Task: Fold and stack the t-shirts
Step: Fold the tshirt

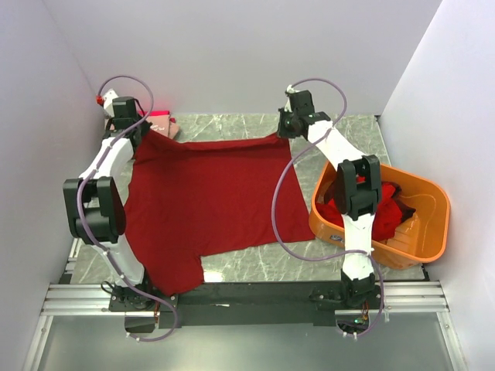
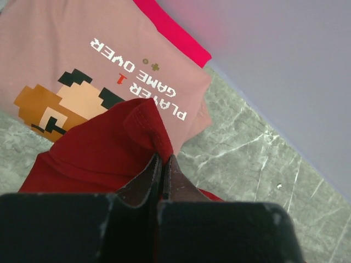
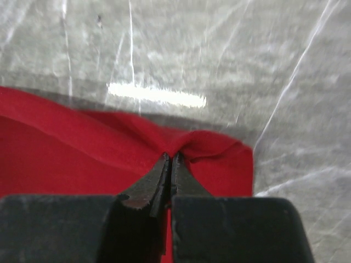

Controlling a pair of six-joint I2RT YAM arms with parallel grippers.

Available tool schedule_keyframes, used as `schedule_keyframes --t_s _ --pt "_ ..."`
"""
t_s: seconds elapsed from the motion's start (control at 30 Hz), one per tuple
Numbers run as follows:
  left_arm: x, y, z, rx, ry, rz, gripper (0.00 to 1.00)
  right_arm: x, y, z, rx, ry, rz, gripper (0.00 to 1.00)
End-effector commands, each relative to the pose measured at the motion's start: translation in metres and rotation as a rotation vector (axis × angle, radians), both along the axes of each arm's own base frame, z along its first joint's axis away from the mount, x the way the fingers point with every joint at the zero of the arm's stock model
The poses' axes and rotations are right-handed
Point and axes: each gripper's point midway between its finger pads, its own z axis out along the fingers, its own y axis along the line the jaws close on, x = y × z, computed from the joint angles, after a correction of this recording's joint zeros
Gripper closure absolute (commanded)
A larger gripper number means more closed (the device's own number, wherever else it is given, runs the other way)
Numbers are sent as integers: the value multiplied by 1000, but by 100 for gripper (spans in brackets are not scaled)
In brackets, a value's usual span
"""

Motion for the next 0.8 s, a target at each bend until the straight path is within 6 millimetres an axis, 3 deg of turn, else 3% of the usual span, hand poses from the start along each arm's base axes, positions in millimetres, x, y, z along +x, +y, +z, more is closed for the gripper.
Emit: schedule_keyframes --t_s 0.0,0.1,0.13,0.17,0.33,0.47,0.67,0.77 --pt "2 7 40 48 -97 59 99 17 -7 40 -1 -105 4 100" --pt "-18 14 37 57 -64 128 99 13 -8 44 -7 -108 9 100" --pt "-27 14 47 45 -87 146 99 9 -8 38 -8 -92 15 100" --pt "-37 12 35 41 -64 153 99 7 -9 44 -5 -106 18 100" --pt "-82 11 36 8 -65 258 99 -6 -13 46 -29 -107 38 100" --pt "-119 -7 10 -50 -22 308 99 -12 -17 45 -50 -100 47 100" --pt "-177 -11 -25 -117 66 445 99 -25 -21 36 -80 -67 79 100" --pt "-200 -10 -33 -149 83 535 99 -31 -25 35 -99 -62 83 100"
